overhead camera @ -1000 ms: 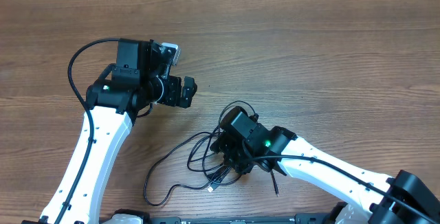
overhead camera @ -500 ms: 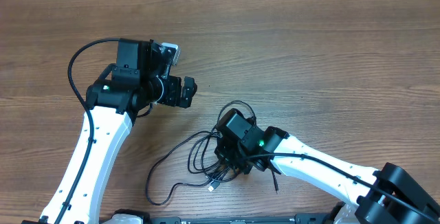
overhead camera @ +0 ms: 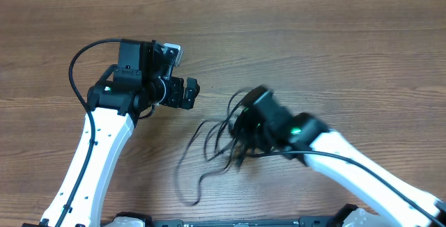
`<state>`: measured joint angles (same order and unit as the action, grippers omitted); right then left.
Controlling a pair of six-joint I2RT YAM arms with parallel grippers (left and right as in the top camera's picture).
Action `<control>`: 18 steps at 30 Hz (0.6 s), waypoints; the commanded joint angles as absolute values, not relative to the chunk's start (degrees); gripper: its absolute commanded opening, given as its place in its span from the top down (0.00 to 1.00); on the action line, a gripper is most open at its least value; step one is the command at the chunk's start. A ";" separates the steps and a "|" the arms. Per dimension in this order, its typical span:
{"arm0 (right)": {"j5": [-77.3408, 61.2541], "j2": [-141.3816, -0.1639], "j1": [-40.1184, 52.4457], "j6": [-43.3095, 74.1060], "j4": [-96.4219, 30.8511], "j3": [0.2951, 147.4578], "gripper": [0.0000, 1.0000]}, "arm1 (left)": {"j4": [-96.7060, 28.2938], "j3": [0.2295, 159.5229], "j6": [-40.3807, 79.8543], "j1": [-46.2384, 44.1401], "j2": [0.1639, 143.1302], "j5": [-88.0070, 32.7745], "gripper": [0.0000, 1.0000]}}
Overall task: Untangle cables
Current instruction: 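Lift the grasped cables upward with the right gripper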
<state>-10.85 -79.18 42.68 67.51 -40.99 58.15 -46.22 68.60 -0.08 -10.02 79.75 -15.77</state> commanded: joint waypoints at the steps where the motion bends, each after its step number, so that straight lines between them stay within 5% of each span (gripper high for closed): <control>1: -7.44 -71.29 38.30 57.08 -44.16 67.11 0.96 | -46.06 68.49 0.40 -10.04 79.40 -15.42 0.00; 18: -1.93 -59.61 35.38 34.85 -48.88 82.56 0.96 | -46.06 68.49 0.40 -10.04 79.40 -15.42 0.00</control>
<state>-4.32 -58.70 35.62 40.47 -47.72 81.87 -46.22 68.60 -0.08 -10.02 79.75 -15.77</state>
